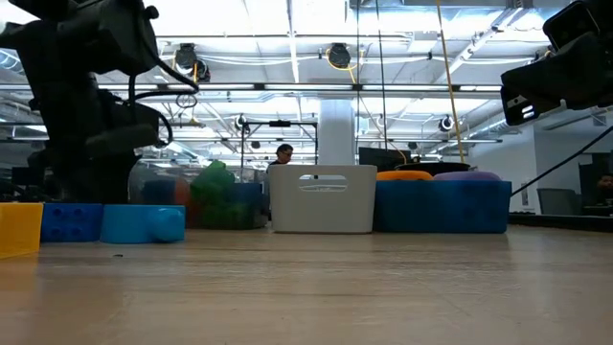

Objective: Pick & Place Toys
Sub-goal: Put the green game piece into the black bin

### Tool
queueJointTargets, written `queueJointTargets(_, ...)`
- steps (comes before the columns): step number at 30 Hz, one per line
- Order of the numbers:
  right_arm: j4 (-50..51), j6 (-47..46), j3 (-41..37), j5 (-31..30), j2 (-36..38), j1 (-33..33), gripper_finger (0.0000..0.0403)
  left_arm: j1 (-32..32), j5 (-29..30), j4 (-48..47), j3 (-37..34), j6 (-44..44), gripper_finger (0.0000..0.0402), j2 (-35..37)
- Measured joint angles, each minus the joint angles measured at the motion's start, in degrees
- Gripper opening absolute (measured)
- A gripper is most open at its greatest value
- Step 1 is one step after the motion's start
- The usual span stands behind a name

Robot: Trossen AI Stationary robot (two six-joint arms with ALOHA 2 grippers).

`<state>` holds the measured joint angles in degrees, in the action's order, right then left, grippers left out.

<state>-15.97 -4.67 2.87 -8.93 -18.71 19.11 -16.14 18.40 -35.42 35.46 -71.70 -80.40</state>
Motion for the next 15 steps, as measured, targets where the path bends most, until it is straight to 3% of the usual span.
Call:
queueJointTargets(4,0.0,0.0,0.0,0.0,0.0,0.0,0.0004,0.1,2.5,0.5,0.0,0.6,0.0145,0.0)
queueJointTargets(15,0.0,0.0,0.0,0.0,0.0,0.0,0.0004,2.0,2.6,2.6,5.4,10.4,0.0165,0.0)
